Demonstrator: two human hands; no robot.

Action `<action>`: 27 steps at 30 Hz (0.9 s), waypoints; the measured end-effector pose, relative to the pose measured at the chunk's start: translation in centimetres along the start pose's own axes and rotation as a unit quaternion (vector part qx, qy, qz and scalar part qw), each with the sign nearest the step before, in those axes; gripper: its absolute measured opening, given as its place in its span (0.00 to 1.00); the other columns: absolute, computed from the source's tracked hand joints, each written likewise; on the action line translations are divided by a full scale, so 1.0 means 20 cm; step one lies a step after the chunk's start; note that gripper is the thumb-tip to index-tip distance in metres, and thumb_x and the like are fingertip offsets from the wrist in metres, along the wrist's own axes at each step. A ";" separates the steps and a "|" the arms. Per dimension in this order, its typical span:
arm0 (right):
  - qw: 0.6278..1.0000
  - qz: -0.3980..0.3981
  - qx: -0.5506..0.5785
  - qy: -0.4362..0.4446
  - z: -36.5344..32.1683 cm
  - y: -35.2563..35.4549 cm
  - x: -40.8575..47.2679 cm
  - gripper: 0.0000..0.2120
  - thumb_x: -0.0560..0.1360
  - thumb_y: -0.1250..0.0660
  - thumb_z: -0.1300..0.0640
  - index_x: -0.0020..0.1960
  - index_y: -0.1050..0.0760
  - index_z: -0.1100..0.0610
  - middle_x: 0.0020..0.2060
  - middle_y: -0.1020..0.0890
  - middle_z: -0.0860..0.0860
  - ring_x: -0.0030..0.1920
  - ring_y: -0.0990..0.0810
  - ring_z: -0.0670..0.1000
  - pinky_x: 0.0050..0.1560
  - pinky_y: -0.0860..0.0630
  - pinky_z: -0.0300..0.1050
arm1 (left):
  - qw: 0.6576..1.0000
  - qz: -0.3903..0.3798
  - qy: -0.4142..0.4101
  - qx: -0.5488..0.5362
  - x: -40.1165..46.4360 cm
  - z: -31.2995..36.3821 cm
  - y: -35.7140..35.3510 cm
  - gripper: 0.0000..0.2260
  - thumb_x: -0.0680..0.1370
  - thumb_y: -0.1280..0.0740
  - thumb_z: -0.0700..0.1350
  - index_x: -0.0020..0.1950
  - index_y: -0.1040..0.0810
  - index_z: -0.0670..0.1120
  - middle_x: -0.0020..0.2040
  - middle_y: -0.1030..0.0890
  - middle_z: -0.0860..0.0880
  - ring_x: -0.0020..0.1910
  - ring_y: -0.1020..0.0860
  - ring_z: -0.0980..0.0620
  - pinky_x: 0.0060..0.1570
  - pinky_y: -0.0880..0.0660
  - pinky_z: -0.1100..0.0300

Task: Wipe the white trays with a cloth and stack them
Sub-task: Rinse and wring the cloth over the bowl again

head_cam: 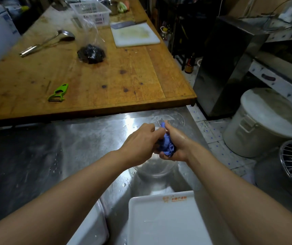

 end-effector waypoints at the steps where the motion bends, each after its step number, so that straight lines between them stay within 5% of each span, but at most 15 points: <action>1: 1.000 -0.001 -0.004 0.006 -0.01 -0.01 0.01 0.24 0.77 0.44 0.37 0.40 0.24 0.56 0.31 0.21 0.52 0.32 0.24 0.48 0.22 0.30 0.36 | 0.999 0.011 0.009 -0.039 0.00 -0.01 0.01 0.11 0.73 0.34 0.37 0.53 0.31 0.47 0.45 0.35 0.50 0.41 0.32 0.50 0.32 0.33 0.58; 4: 0.998 0.012 0.055 0.039 -0.03 -0.02 0.01 0.15 0.79 0.40 0.48 0.44 0.26 0.59 0.32 0.22 0.53 0.24 0.26 0.44 0.20 0.29 0.34 | 0.965 0.033 0.107 -0.237 -0.01 -0.10 0.03 0.11 0.74 0.32 0.39 0.50 0.32 0.48 0.47 0.32 0.51 0.39 0.29 0.62 0.36 0.33 0.70; 6: 0.993 0.015 0.099 0.055 -0.05 -0.02 0.00 0.12 0.80 0.42 0.54 0.48 0.27 0.63 0.36 0.22 0.57 0.24 0.24 0.46 0.22 0.26 0.34 | 0.932 0.053 0.183 -0.310 -0.04 -0.18 0.03 0.10 0.72 0.29 0.39 0.47 0.30 0.45 0.42 0.25 0.52 0.37 0.28 0.63 0.36 0.31 0.69; 11: 0.992 0.053 -0.004 0.113 -0.12 -0.02 -0.03 0.11 0.79 0.46 0.65 0.54 0.25 0.64 0.32 0.26 0.58 0.27 0.30 0.49 0.18 0.34 0.34 | 0.924 0.083 0.219 -0.302 -0.06 -0.24 0.09 0.05 0.70 0.26 0.40 0.38 0.21 0.42 0.32 0.20 0.48 0.30 0.23 0.54 0.33 0.28 0.60; 14: 0.964 0.151 -0.134 0.172 -0.18 0.01 -0.03 0.15 0.80 0.44 0.57 0.47 0.23 0.66 0.26 0.27 0.56 0.22 0.35 0.47 0.20 0.43 0.33 | 0.955 0.082 0.211 -0.194 -0.03 -0.22 0.12 0.09 0.74 0.30 0.46 0.37 0.24 0.43 0.32 0.21 0.46 0.33 0.25 0.50 0.34 0.30 0.57; 16: 0.939 0.207 -0.167 0.218 -0.24 0.02 -0.04 0.17 0.79 0.43 0.52 0.37 0.27 0.61 0.24 0.29 0.54 0.21 0.36 0.47 0.20 0.43 0.35 | 0.934 0.079 0.257 -0.234 -0.04 -0.24 0.09 0.11 0.76 0.32 0.46 0.37 0.25 0.42 0.30 0.22 0.46 0.30 0.26 0.50 0.31 0.32 0.58; 23: 0.853 0.283 -0.278 0.340 -0.33 -0.01 -0.06 0.22 0.79 0.43 0.55 0.26 0.38 0.56 0.25 0.33 0.50 0.28 0.36 0.48 0.30 0.39 0.43 | 0.636 -0.009 0.505 -0.583 -0.16 -0.30 -0.19 0.14 0.79 0.38 0.41 0.33 0.31 0.44 0.18 0.33 0.49 0.14 0.41 0.57 0.18 0.44 0.72; 27: 0.834 0.274 -0.304 0.370 -0.33 -0.03 -0.06 0.21 0.79 0.44 0.58 0.28 0.40 0.57 0.24 0.36 0.50 0.27 0.39 0.47 0.29 0.42 0.43 | 0.568 -0.049 0.547 -0.613 -0.19 -0.28 -0.27 0.11 0.79 0.40 0.38 0.36 0.29 0.43 0.16 0.36 0.50 0.13 0.45 0.57 0.18 0.46 0.73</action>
Point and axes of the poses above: each hand's wrist, its own x-axis towards the middle knuckle, its own y-axis out of the back of the hand, z = x × y, the point moved 10 cm from there along x, towards the middle knuckle
